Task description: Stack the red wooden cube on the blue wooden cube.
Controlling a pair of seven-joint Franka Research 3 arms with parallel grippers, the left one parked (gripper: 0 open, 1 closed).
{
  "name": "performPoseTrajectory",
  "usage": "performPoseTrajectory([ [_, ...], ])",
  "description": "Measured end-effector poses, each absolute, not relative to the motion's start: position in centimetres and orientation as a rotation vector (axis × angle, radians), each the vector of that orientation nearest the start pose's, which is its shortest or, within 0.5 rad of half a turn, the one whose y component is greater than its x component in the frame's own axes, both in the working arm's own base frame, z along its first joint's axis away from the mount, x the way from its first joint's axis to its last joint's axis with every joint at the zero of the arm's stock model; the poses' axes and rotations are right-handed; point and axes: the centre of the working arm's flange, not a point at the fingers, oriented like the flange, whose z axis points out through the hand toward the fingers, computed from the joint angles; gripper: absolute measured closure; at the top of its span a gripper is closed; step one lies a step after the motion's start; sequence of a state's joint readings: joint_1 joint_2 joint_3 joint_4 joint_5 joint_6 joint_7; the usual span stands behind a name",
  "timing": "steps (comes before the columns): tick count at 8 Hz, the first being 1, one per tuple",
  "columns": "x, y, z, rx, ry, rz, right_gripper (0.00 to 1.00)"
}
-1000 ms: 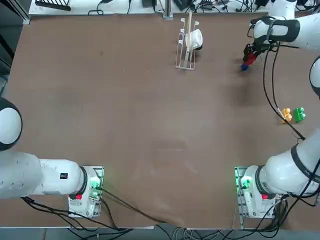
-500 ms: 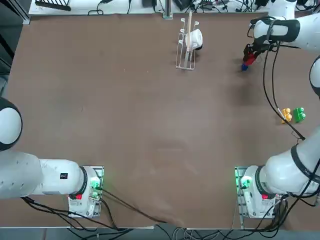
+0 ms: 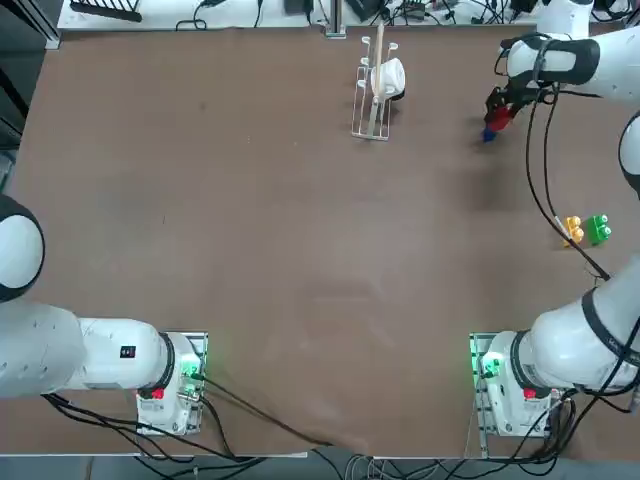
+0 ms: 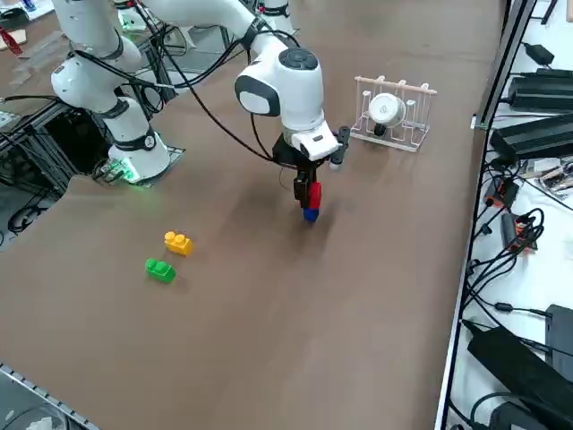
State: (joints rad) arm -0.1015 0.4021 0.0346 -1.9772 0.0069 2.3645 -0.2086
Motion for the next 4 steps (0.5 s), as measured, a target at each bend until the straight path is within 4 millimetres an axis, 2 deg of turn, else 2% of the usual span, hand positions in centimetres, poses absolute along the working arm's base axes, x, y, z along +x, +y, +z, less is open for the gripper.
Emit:
performPoseTrajectory([
  [4,61.03,-4.15,26.38,-3.115,-0.209,0.012,0.0],
])
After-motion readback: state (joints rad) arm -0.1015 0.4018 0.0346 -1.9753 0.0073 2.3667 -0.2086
